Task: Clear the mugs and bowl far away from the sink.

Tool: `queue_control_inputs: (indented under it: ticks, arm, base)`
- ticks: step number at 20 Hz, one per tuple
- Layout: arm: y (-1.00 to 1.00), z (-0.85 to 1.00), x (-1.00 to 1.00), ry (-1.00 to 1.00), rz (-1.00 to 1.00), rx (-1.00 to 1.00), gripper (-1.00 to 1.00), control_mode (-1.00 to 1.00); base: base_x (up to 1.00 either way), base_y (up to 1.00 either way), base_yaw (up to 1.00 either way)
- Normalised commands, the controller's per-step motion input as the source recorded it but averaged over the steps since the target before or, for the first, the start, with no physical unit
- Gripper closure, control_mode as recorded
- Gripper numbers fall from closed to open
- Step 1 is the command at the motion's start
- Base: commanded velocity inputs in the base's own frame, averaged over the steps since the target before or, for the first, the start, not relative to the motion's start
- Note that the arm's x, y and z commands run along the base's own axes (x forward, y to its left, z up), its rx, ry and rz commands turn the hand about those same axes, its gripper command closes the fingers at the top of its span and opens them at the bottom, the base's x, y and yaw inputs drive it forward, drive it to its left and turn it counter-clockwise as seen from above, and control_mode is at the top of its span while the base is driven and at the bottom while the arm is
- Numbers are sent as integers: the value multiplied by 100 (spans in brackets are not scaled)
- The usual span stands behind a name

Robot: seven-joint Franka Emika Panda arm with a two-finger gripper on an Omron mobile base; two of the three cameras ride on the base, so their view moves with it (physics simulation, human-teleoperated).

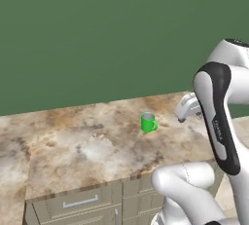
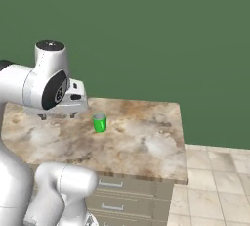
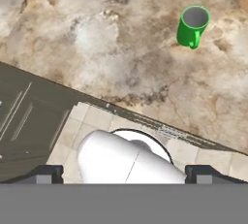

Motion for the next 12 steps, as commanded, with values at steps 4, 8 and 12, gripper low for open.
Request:
queue_control_inputs:
  ticks: [4, 8, 12]
  arm:
    - [10, 0, -7, 2, 0, 0, -100, 100]
    - [0, 0, 0, 0, 0, 0, -100, 100]
    - [0, 0, 0, 0, 0, 0, -100, 100]
  base:
    - [-45, 28, 3]
    - [-67, 25, 65]
    - [-7, 0, 100]
